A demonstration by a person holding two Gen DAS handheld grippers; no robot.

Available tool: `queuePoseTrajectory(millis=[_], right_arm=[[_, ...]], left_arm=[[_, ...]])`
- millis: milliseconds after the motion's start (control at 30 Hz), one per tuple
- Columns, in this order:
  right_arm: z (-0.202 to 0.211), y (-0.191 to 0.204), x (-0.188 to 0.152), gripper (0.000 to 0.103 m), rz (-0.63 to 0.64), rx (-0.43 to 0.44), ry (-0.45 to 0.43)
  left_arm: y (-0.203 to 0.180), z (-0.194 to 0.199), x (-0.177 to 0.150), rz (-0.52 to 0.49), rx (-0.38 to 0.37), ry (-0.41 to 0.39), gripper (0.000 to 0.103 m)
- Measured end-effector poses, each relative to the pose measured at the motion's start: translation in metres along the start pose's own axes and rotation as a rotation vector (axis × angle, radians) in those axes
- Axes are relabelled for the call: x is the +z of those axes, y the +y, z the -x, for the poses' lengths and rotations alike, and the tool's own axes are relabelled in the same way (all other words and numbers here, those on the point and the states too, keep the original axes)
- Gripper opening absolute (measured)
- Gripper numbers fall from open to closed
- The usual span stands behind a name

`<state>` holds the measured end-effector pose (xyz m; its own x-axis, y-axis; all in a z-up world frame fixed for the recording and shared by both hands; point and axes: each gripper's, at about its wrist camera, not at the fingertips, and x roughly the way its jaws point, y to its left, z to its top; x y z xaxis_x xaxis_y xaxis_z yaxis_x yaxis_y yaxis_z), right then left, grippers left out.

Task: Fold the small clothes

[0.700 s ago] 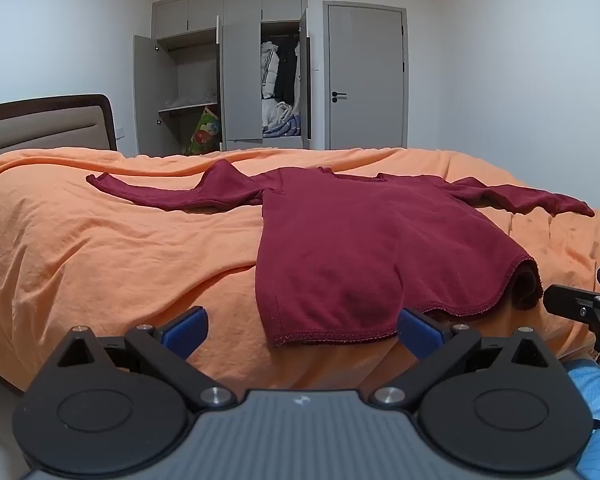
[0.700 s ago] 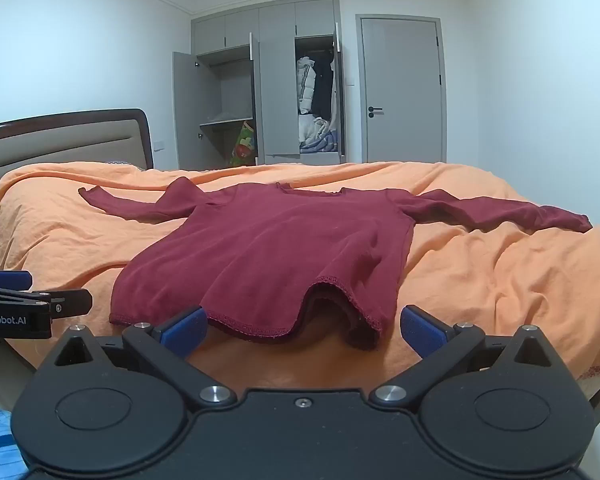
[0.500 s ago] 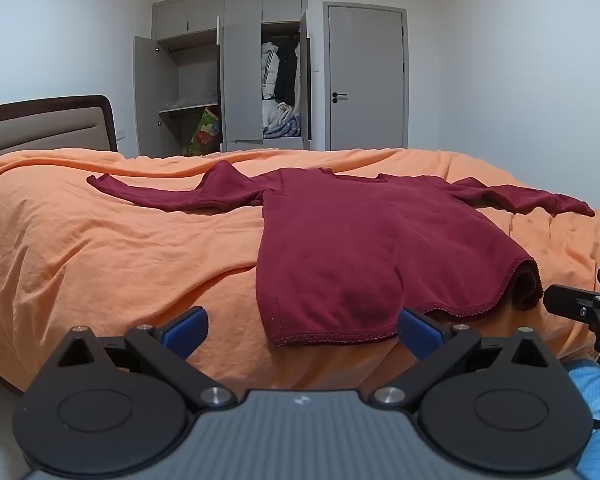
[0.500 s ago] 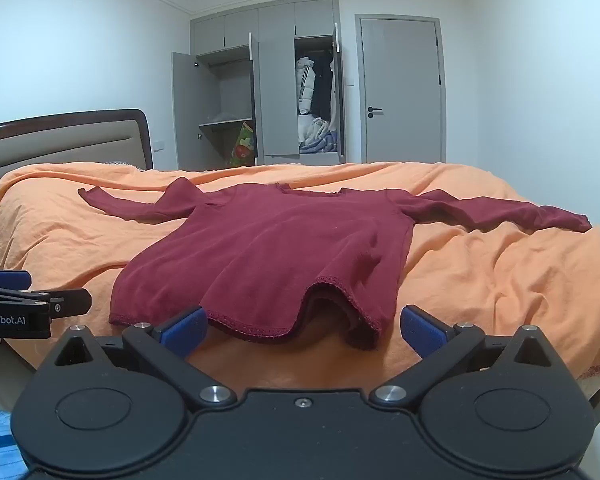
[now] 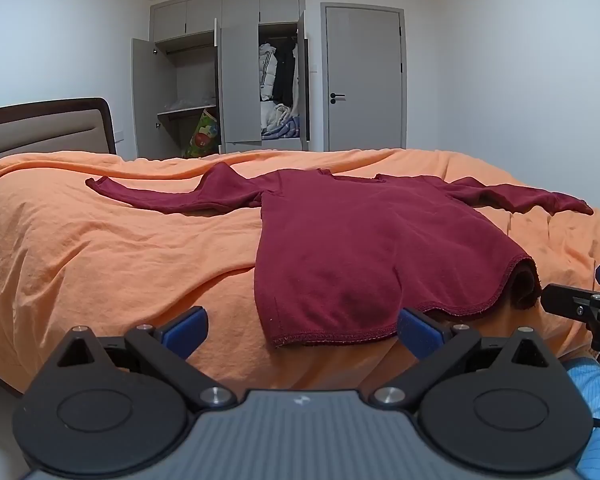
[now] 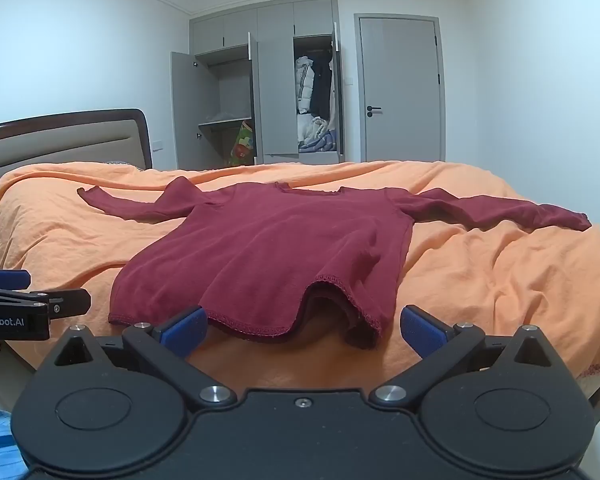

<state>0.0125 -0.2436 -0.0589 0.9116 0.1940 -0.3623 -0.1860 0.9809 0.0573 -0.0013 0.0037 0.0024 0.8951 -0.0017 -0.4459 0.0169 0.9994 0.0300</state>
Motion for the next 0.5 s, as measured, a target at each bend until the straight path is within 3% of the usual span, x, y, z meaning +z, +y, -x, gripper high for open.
queuePoseTrajectory(millis=[500], right_arm=[[-0.0001,0.0,-0.0003,0.103,0.0,0.0,0.001]], left_arm=[[-0.0014,0.001,0.0022,-0.002,0.0,-0.001,0.103]])
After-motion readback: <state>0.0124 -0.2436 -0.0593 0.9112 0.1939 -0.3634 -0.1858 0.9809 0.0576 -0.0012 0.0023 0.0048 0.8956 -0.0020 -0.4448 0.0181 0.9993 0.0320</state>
